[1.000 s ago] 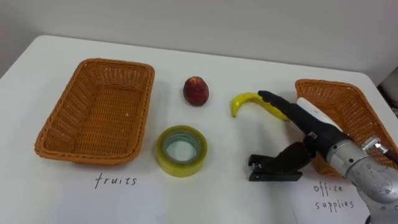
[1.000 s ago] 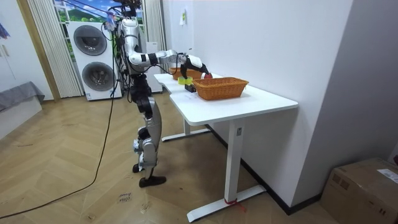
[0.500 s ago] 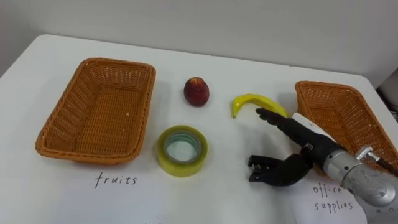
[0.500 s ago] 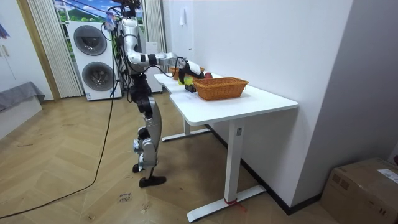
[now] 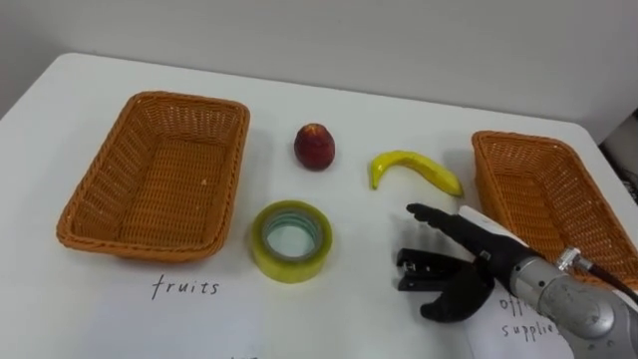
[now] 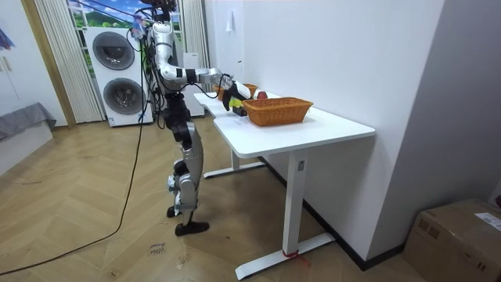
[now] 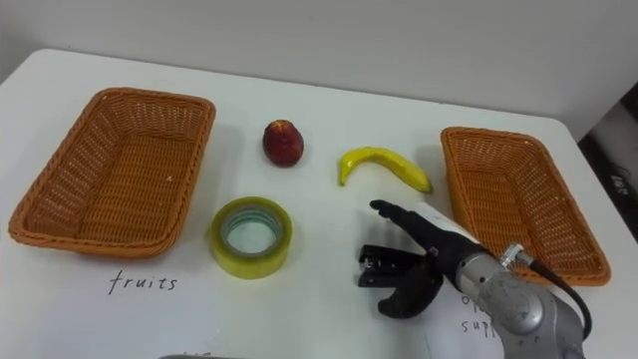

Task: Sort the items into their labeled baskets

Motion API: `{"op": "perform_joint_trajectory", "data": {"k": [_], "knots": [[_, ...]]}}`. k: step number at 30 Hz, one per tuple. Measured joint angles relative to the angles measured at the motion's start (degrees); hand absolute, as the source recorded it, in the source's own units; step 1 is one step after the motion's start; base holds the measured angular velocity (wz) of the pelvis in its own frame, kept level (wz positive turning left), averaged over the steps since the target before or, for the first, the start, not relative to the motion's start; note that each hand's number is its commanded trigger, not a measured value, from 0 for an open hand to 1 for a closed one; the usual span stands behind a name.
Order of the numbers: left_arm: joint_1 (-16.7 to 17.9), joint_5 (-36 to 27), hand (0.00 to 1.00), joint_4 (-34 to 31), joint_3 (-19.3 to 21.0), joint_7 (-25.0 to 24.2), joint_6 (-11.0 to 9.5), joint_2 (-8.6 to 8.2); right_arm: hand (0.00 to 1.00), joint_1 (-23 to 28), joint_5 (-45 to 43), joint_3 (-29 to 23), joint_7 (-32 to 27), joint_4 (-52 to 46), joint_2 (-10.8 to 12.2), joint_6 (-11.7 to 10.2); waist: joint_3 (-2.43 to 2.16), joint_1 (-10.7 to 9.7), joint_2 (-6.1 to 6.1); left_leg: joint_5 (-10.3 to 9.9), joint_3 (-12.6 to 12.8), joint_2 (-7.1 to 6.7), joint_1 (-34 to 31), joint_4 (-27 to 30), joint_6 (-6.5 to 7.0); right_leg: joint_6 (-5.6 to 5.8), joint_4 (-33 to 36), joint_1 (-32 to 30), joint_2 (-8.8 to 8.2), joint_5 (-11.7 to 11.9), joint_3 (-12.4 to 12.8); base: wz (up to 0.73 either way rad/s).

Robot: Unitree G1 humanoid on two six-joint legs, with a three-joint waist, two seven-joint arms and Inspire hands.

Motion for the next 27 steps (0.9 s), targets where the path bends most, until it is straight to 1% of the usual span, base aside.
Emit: {"op": "perform_joint_trajectory", "data": {"k": [4,7,9,11,18,24,25,27], "knots": [[0.0,0.0,0.0,0.0,0.0,0.1,0.0,0.11,0.0,0.0,-0.6,0.1,0.0,0.0,0.0,0.0,0.01,0.1,-0.02,0.0,0.0,0.0,0.0,0.0,0.0,0.0,0.0,0.0,0.0,0.0,0.0,0.0],[0.0,0.0,0.0,0.0,0.0,1.0,0.4,0.17,0.0,0.0,-2.8,0.5,0.4,0.0,0.0,0.1,0.03,0.2,-0.03,0.0,0.0,0.01,-0.1,0.0,0.0,0.0,0.0,0.0,0.02,0.0,0.0,0.0],[0.0,0.0,0.0,0.0,0.0,1.1,0.9,0.18,0.0,0.0,-5.2,0.6,1.0,0.0,0.1,0.9,0.03,0.5,-0.01,0.0,-0.1,0.0,-0.1,0.0,0.01,0.0,0.0,0.0,-0.01,0.0,-0.1,0.0],[0.0,0.0,0.0,0.1,0.0,1.1,1.1,0.17,0.0,0.0,-6.6,0.6,1.2,0.1,0.1,1.2,0.04,0.9,-0.02,0.0,0.0,0.01,-0.1,0.0,0.01,0.0,0.0,-0.1,0.01,0.0,-0.1,0.0],[0.0,0.0,0.0,-0.1,-0.1,1.2,1.1,0.13,0.0,-0.6,-8.0,0.8,1.2,0.8,0.1,1.2,0.05,1.7,-0.01,0.0,-0.1,0.02,-0.2,0.0,0.02,0.0,-0.1,-0.1,0.03,0.0,0.0,0.0],[-0.2,0.1,0.0,-1.6,-0.1,1.6,1.2,0.13,0.0,-0.6,-9.1,0.8,0.6,1.4,0.1,1.3,-0.01,1.9,0.12,0.0,-0.2,0.02,-0.1,0.1,0.01,0.0,-0.1,0.0,0.03,0.0,-0.2,0.0],[-0.3,0.1,0.0,-1.6,-0.1,1.9,1.2,0.12,0.0,-0.6,-9.1,0.8,0.4,1.6,0.1,1.4,-0.02,1.9,0.13,0.0,-0.3,0.03,-0.1,0.1,0.01,-0.01,-0.1,0.1,0.03,0.0,-0.2,0.0],[-0.3,0.1,0.0,-1.6,-0.1,2.6,1.4,0.13,0.0,-0.6,-9.1,0.7,-0.2,2.0,0.1,2.5,-0.07,1.8,0.21,0.0,-0.3,0.02,0.0,0.1,0.01,-0.02,0.0,0.2,0.03,0.0,-0.5,0.0]]}}
